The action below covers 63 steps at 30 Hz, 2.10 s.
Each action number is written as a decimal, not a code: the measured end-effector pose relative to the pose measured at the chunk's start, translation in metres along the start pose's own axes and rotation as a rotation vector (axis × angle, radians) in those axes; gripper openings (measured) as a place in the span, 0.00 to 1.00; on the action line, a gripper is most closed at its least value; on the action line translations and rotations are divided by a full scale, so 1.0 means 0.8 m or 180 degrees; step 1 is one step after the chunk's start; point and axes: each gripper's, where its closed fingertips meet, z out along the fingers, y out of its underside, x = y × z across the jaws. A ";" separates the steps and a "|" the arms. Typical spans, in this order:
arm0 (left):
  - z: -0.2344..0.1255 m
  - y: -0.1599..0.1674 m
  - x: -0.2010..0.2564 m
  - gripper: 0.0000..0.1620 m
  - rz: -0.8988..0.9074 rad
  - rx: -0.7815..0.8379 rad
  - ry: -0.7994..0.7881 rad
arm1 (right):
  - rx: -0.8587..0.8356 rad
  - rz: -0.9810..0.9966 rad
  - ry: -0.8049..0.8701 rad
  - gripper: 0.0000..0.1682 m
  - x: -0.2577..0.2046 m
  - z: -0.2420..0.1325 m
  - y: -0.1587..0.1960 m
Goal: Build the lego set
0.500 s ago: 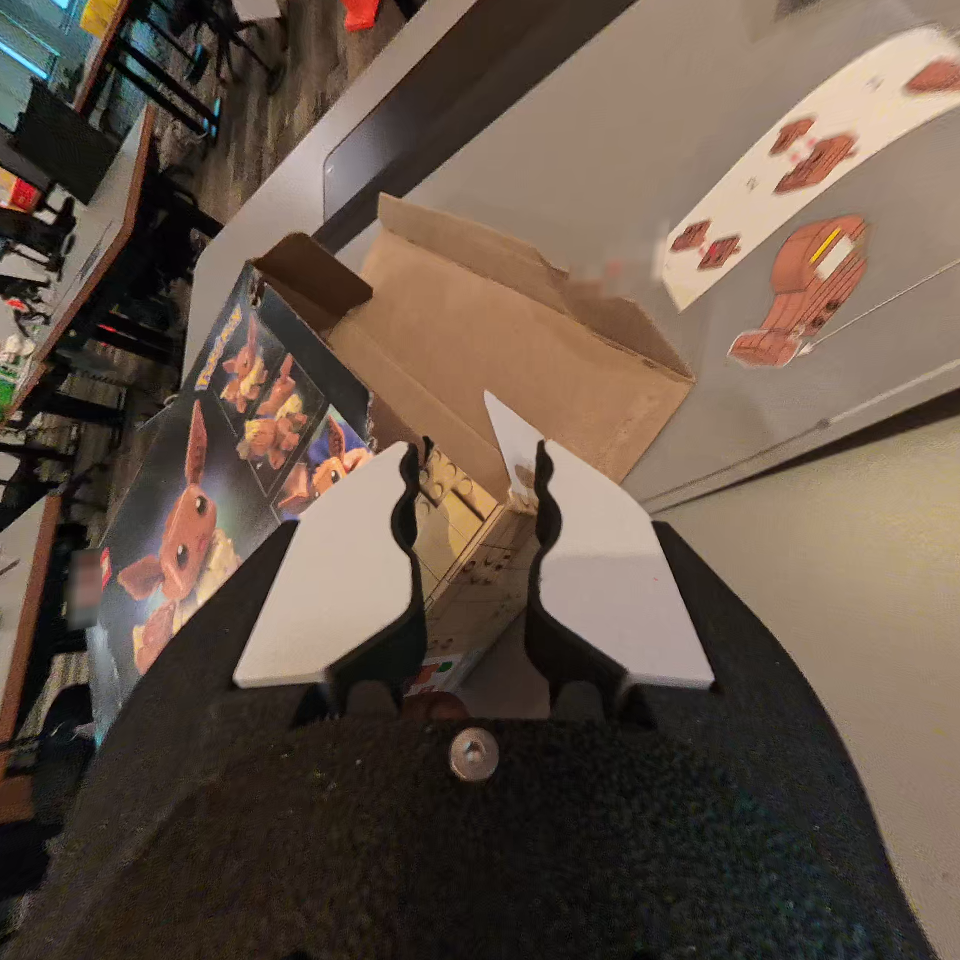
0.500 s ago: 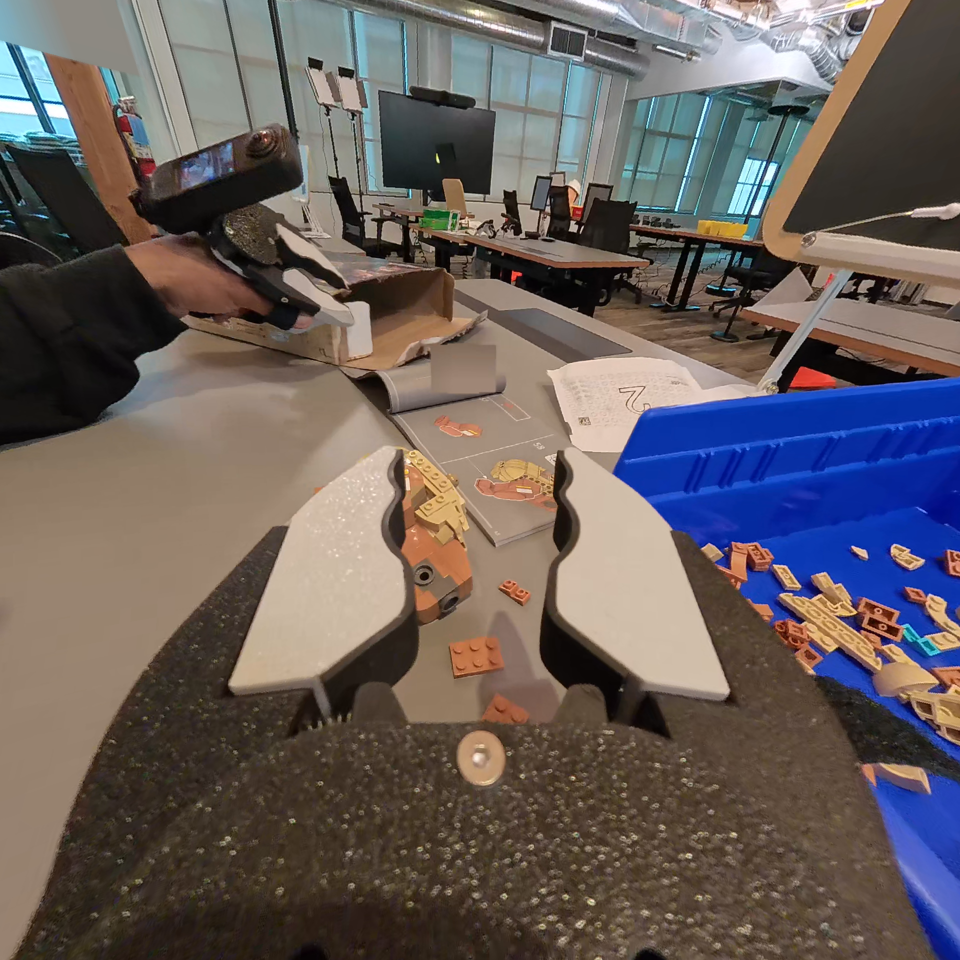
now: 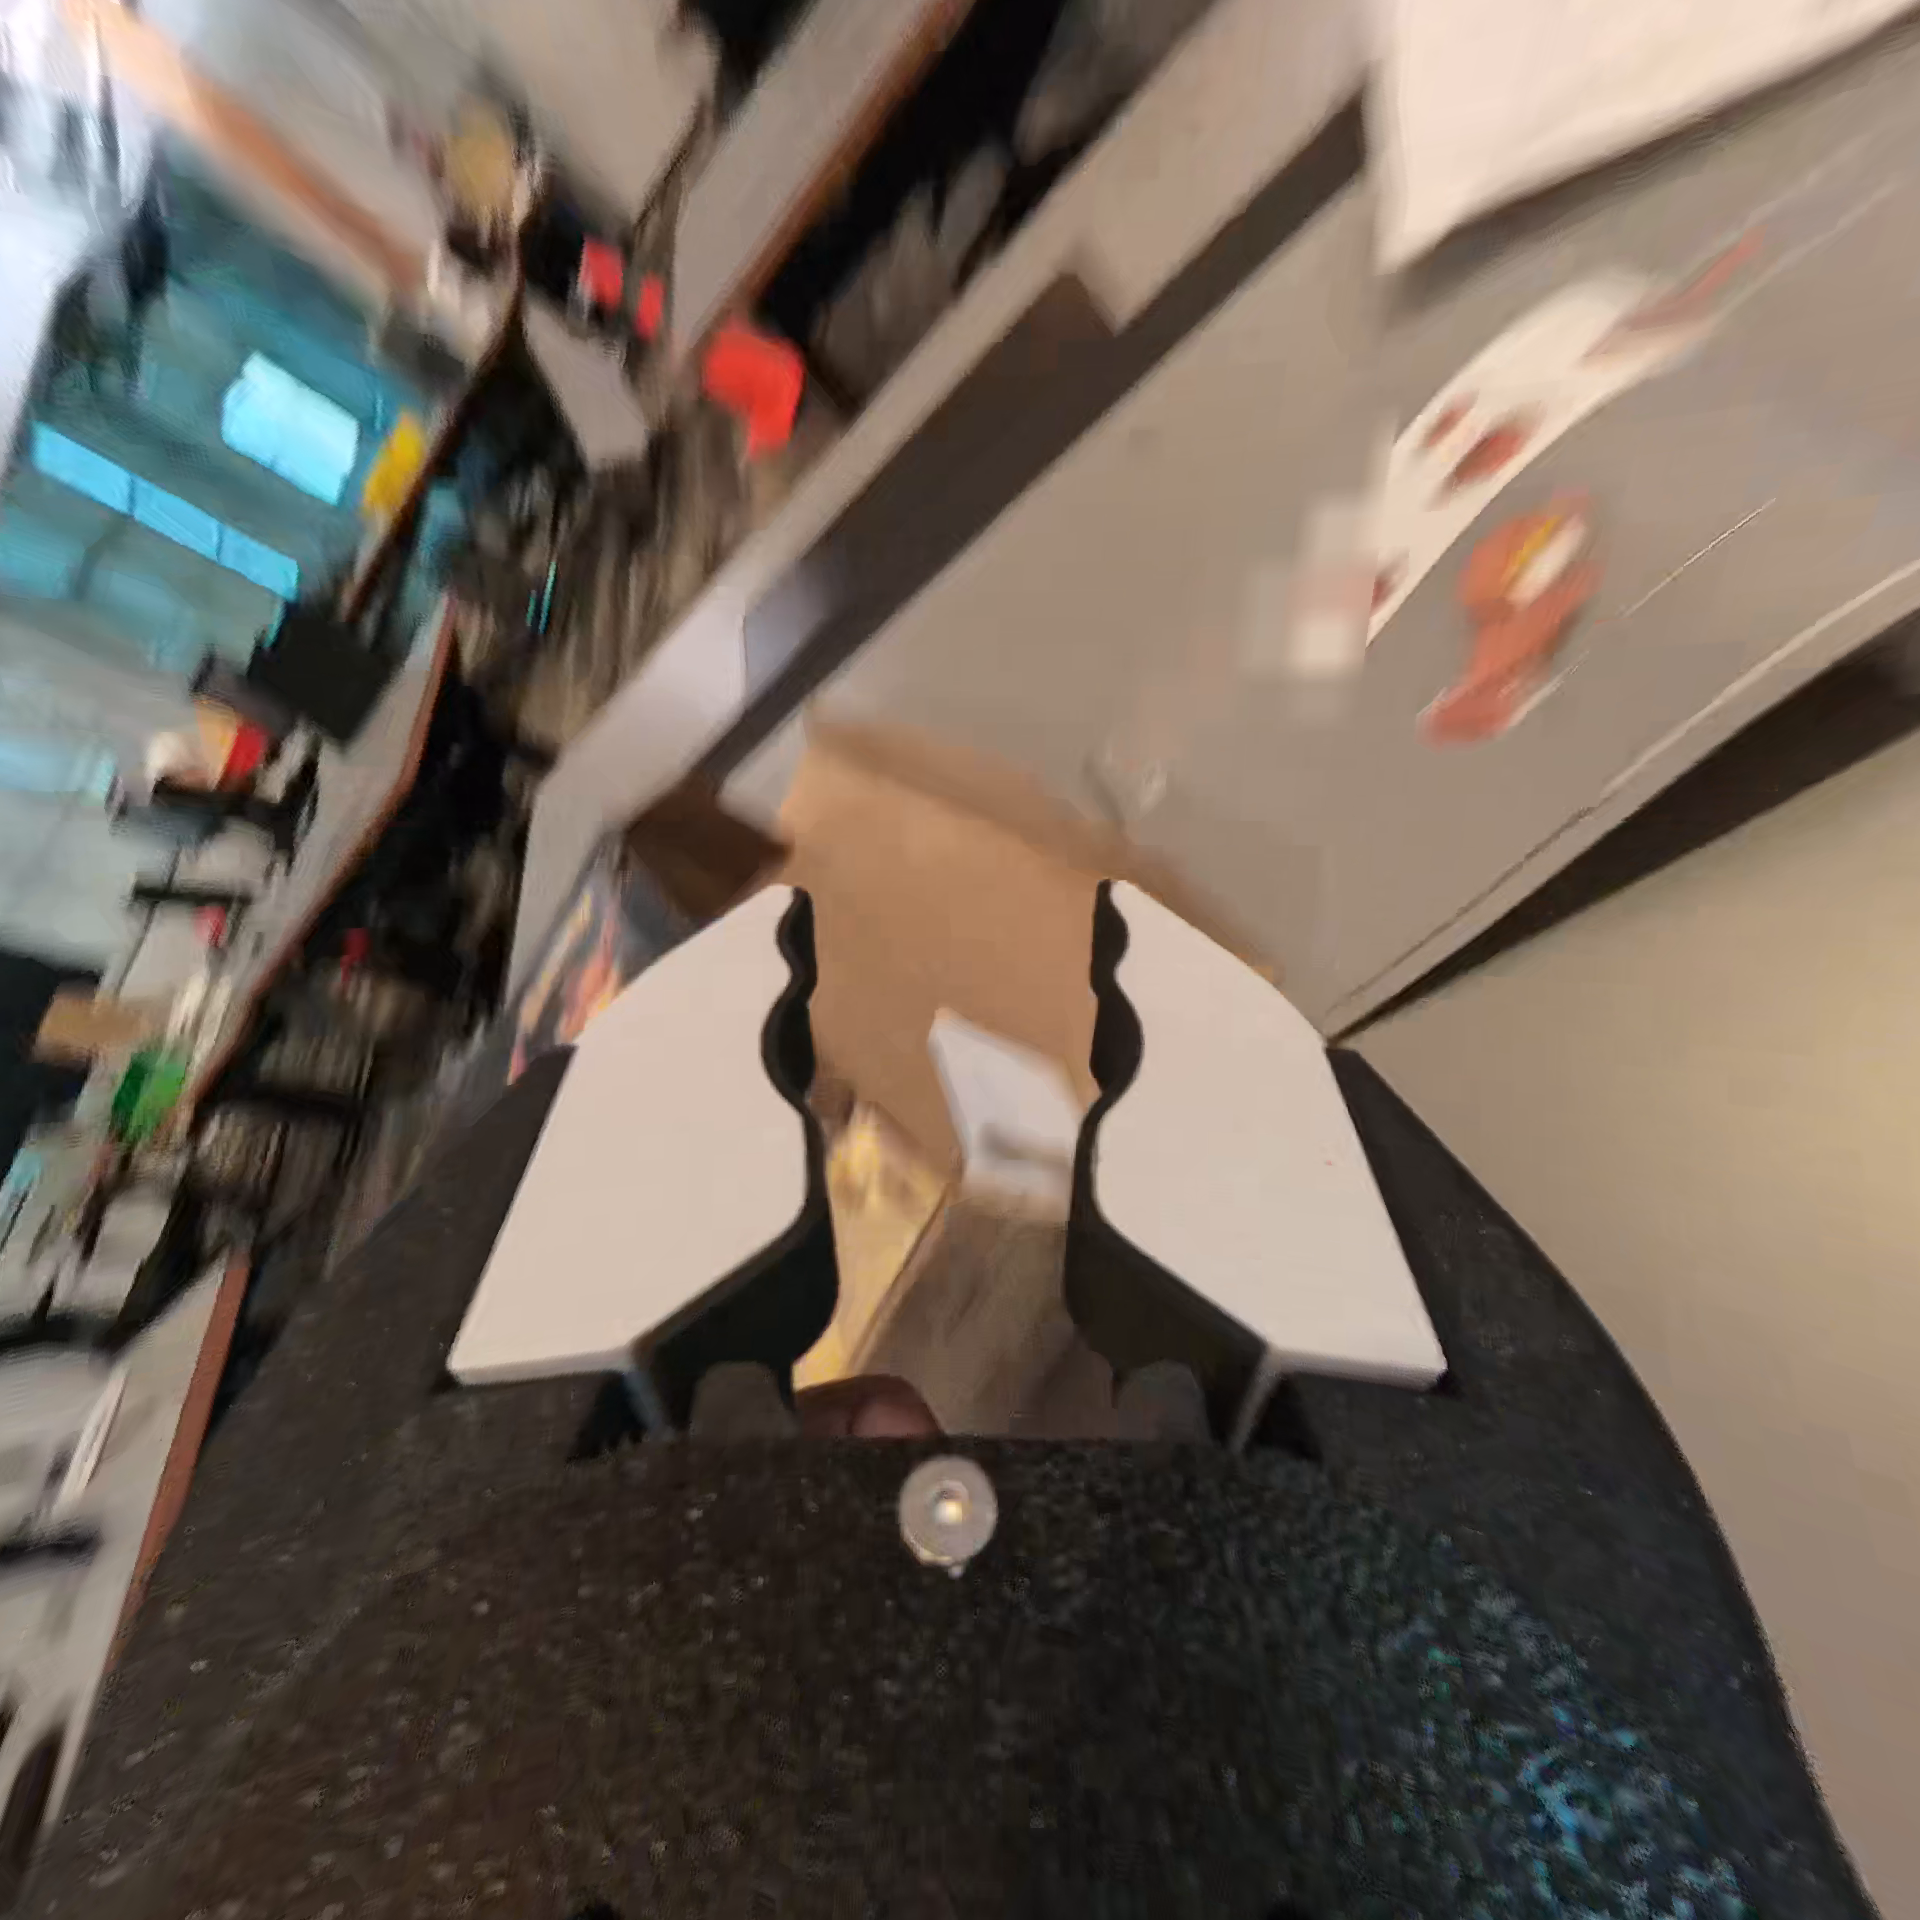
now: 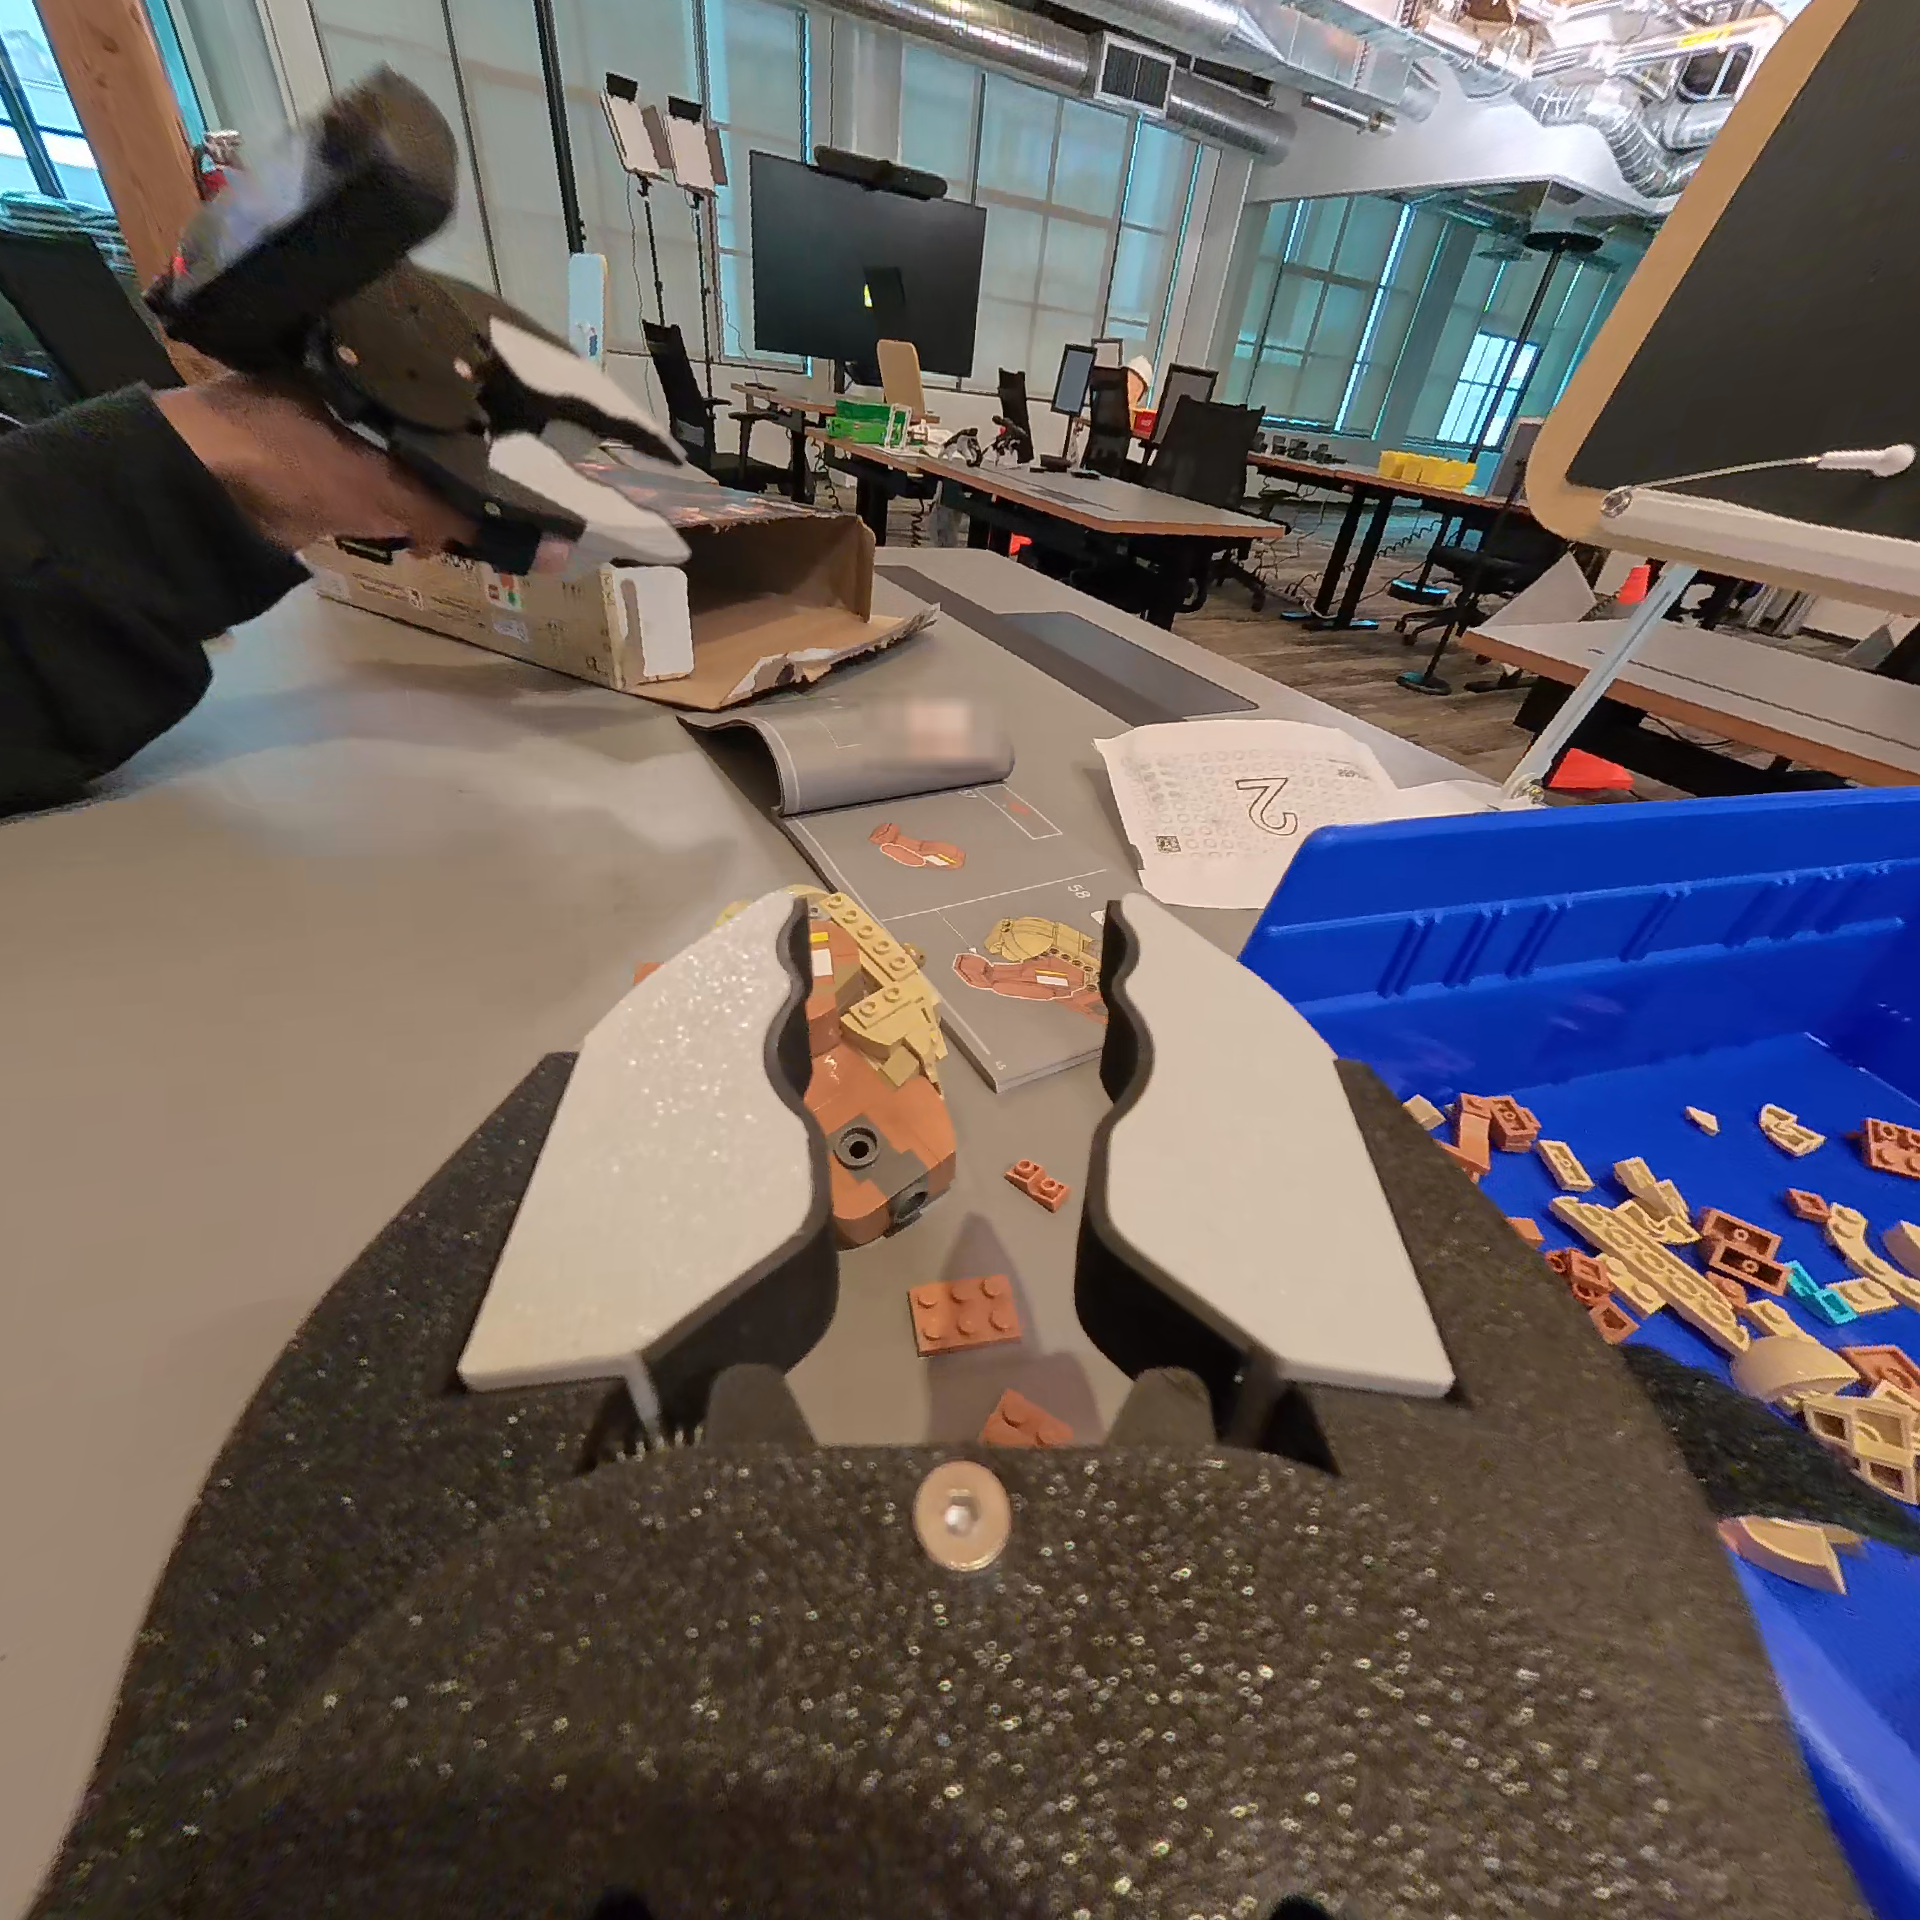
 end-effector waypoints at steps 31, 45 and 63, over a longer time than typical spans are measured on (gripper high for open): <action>-0.010 -0.197 0.359 0.36 0.1707 0.1212 0.3082 | -0.0159 0.0292 -0.0210 0.31 0.010 -0.004 0.014; 0.021 -0.195 0.362 0.31 0.1107 0.0830 0.2864 | -0.0191 0.0466 -0.0265 0.31 0.021 -0.005 0.018; 0.027 -0.191 0.356 0.31 0.0950 0.0660 0.2884 | -0.0214 0.0459 -0.0286 0.31 0.020 -0.004 0.019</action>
